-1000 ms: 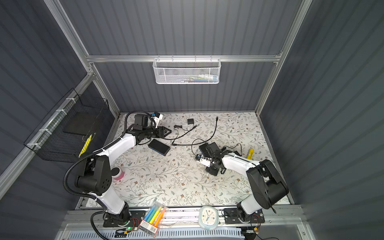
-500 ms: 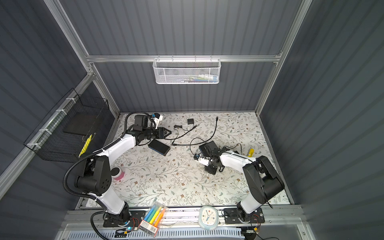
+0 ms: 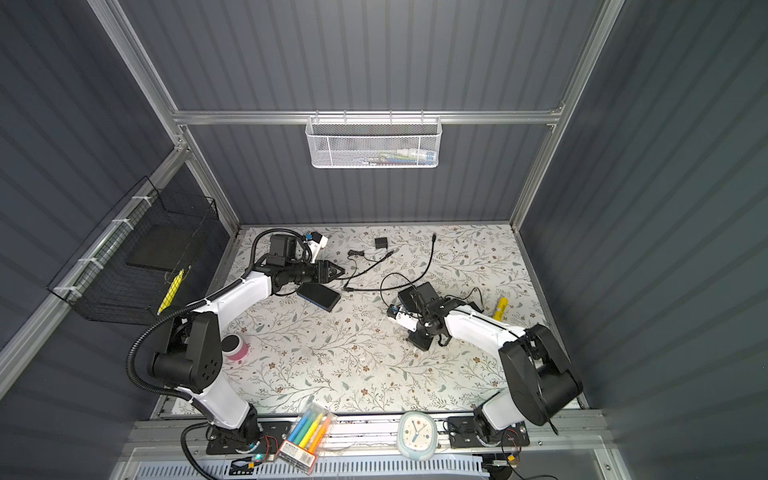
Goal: Insert the plug into the switch port
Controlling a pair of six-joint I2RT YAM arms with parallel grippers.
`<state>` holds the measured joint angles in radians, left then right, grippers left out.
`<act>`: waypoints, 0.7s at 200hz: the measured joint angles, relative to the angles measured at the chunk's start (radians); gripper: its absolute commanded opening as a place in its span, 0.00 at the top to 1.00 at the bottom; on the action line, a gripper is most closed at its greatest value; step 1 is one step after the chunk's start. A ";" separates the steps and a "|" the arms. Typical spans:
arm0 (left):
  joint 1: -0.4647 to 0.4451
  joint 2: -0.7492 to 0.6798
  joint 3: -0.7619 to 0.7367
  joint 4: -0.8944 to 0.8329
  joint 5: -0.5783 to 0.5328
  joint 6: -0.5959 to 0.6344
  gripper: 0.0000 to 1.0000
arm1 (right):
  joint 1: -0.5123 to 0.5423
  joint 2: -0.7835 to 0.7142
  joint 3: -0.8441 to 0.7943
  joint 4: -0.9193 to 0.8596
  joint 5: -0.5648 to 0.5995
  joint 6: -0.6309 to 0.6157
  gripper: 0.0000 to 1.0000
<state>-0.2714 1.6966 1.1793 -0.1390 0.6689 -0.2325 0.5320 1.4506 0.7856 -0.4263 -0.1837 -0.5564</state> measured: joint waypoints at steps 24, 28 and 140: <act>0.000 -0.015 -0.032 0.010 0.034 -0.013 0.52 | 0.000 -0.048 -0.011 0.005 -0.017 0.016 0.76; 0.000 -0.017 -0.037 0.010 0.037 -0.014 0.52 | 0.000 -0.049 -0.014 0.006 -0.021 0.024 0.74; 0.000 -0.050 -0.060 -0.014 0.066 -0.012 0.53 | 0.005 0.141 0.026 0.017 0.008 -0.060 0.68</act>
<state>-0.2710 1.6470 1.1191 -0.1532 0.7345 -0.2447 0.5365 1.5917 0.8116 -0.4095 -0.1753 -0.6167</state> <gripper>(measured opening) 0.475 0.318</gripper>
